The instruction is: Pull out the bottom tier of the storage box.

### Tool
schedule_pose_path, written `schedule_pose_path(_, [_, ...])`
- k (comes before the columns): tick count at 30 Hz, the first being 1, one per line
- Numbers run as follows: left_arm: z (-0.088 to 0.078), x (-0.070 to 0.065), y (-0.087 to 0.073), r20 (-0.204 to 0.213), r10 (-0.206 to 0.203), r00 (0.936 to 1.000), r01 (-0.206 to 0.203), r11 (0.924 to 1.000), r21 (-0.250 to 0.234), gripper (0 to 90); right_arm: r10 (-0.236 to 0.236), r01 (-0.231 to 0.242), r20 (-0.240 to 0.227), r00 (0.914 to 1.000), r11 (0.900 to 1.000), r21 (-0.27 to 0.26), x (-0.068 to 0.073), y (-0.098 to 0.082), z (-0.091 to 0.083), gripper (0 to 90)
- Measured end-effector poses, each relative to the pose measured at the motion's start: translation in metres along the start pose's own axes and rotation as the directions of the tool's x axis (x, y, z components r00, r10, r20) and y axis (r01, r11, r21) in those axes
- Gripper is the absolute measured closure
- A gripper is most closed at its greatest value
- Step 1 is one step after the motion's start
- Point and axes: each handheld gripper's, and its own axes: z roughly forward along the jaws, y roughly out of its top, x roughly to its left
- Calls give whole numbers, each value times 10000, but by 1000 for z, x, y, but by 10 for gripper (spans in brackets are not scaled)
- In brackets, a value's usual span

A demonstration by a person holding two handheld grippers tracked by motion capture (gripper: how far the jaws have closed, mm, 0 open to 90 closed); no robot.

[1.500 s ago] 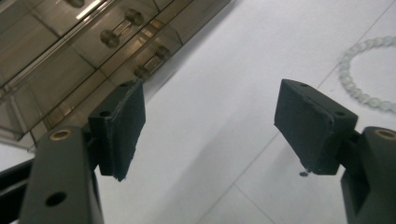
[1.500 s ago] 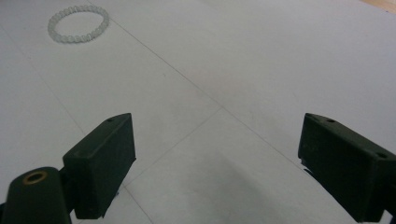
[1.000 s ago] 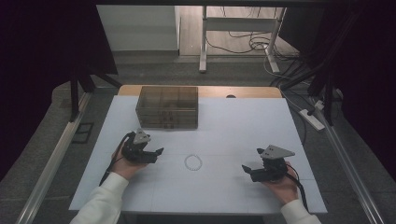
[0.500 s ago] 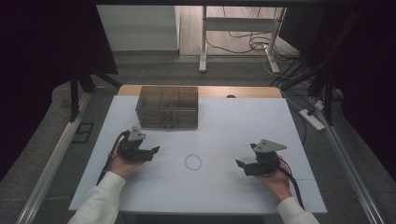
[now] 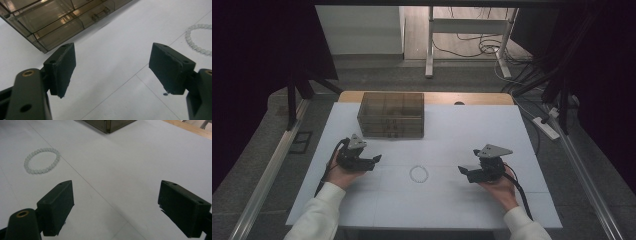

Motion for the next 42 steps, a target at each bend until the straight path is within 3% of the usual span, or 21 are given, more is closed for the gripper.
schedule_pose_path(20, [2,15,4,-135,-305,9994,307,9995,113,222,-121,117,-324,9994,9998,-132,6,25,28,137])
schedule_pose_path(42, [6,28,5,-219,-466,9987,469,9988,163,223,-215,215,-711,9972,9998,-7,15,40,55,143])
